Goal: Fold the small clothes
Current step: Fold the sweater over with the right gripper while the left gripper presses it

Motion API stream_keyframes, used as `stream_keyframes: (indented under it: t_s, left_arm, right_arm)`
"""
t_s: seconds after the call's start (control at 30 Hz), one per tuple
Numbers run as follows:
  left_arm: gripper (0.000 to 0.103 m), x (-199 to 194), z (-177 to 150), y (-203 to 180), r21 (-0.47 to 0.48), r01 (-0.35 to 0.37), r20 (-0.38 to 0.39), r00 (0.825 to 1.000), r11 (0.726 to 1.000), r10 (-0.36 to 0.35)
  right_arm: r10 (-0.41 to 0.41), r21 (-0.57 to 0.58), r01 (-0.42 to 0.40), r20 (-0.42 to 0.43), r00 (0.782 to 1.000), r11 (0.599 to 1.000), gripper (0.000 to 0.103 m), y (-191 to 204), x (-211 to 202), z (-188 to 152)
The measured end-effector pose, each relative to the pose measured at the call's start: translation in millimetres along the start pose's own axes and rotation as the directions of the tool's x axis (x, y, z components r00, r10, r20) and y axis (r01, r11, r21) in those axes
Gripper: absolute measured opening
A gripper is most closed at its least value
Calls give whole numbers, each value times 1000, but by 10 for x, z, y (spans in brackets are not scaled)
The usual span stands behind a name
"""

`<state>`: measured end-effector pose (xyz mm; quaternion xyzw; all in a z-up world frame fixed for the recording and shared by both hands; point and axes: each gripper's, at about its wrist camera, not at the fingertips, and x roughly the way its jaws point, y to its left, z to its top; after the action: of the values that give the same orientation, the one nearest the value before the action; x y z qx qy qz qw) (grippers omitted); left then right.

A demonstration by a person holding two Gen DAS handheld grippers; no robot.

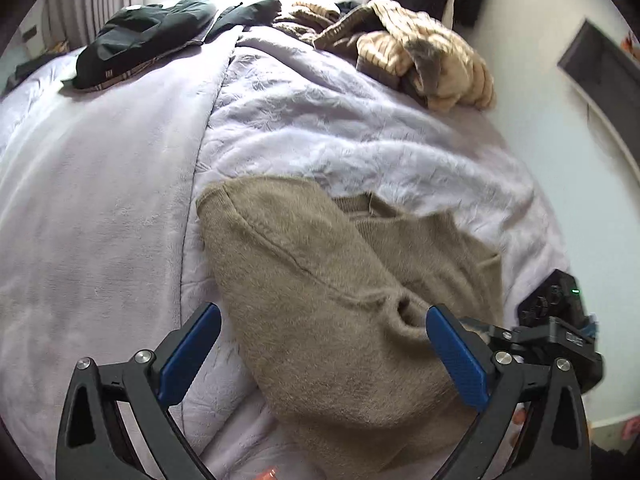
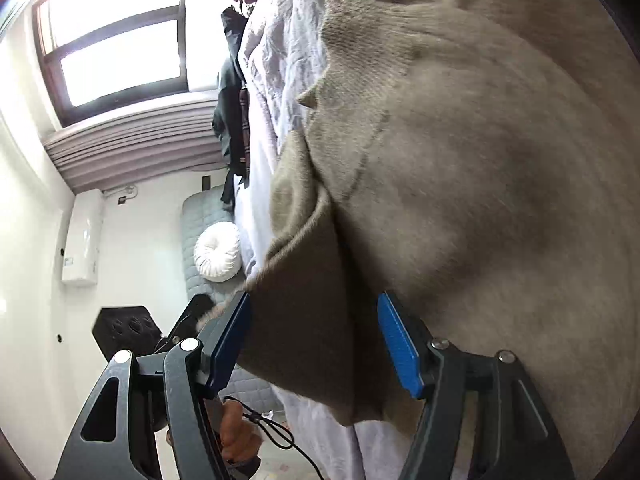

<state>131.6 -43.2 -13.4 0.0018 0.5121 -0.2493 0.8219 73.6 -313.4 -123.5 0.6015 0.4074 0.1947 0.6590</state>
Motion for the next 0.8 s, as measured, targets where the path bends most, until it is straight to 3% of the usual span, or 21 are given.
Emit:
stream_keyframes:
  t_s: [0.13,0.2,0.33,0.37,0.47,0.53,0.63,0.67,0.7,0.73,0.77,0.8]
  left_arm:
    - [103,-54,59,91,-4,-4,18,1000,1000,4]
    - [103,-226,58,123,-17,-19,100,995,1000,20]
    - [103,-620,37,95,0,-59,285,957,998,57]
    - [103,-619,47,117,-3,-50,280,959,999,48]
    - [103,-361,60,256,-54,17,121,993,998,-10]
    - [103,-145,22,429,-148,68,32,997,987,-64]
    - [103,21,-75,604,-236,-42,16,999,971,47]
    - [103,45,-102,625,-239,-64,19,997,969,71]
    - [103,70,-113,649,-239,-88,16,995,967,95]
    - [103,118,-122,670,-233,-122,-4,992,965,124]
    - [103,146,-126,673,-225,-150,-18,989,963,150]
    - [103,175,-132,681,-210,-172,-32,985,962,169]
  right_arm:
    - [29,-30,-31,-60,998,999,72,138,183,205]
    - [13,-68,-20,-112,994,997,73,272,380,350]
    - [-118,-209,76,-195,974,975,73,582,715,518]
    - [-143,-242,91,-209,967,966,73,648,776,534]
    - [-246,-341,154,-243,938,927,73,820,1026,574]
    - [-297,-384,182,-265,917,905,73,856,1182,564]
    - [-395,-451,247,-271,878,857,72,936,1433,543]
    - [-416,-465,262,-266,869,845,70,954,1484,525]
    - [-436,-481,277,-258,862,832,58,974,1510,504]
    - [-459,-496,296,-245,854,816,27,999,1550,503]
    - [-471,-499,309,-238,849,810,21,999,1549,495]
    - [-452,-484,297,-243,858,823,21,988,1526,489]
